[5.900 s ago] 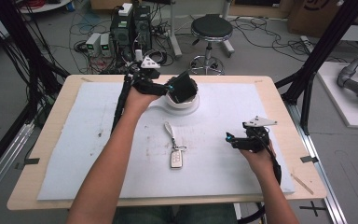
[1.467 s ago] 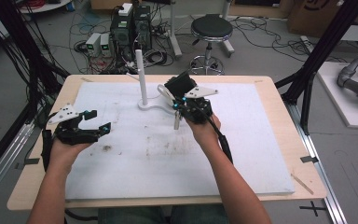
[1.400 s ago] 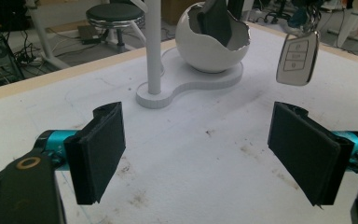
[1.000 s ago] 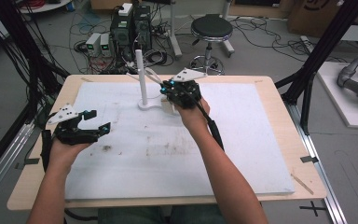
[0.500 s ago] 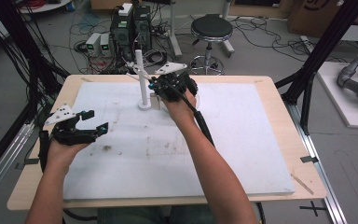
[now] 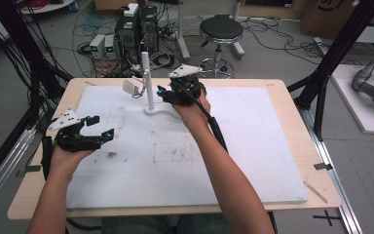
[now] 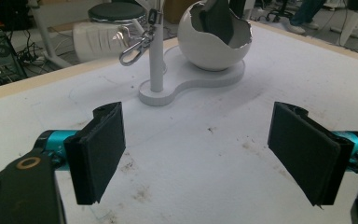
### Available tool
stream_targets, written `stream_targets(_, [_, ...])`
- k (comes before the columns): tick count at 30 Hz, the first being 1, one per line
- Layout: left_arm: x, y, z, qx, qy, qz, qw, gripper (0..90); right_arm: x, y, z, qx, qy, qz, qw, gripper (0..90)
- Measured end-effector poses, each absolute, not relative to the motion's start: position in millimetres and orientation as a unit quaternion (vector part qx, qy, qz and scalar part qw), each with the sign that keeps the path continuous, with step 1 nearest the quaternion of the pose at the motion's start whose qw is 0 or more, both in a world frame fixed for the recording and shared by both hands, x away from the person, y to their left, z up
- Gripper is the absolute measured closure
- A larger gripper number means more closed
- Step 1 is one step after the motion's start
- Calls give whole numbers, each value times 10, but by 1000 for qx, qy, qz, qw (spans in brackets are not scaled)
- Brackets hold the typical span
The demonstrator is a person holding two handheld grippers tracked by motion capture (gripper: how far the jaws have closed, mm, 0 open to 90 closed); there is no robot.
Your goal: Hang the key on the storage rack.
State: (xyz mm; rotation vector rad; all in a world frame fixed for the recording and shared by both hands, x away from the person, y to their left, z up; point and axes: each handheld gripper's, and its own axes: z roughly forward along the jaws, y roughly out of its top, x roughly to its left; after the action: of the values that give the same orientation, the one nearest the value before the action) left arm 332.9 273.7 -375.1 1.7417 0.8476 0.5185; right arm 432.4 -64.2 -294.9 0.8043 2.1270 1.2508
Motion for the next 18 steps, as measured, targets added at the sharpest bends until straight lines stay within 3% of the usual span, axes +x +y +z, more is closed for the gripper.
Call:
stream_targets(9, [3328, 2715, -3750, 734, 352, 220, 537, 189, 3970, -1432, -2983, 304, 770, 481, 289, 379])
stream_targets(18, [3352, 2668, -3779, 736, 349, 220, 536, 189, 3673, -2247, -3263, 349, 745, 486, 295, 296])
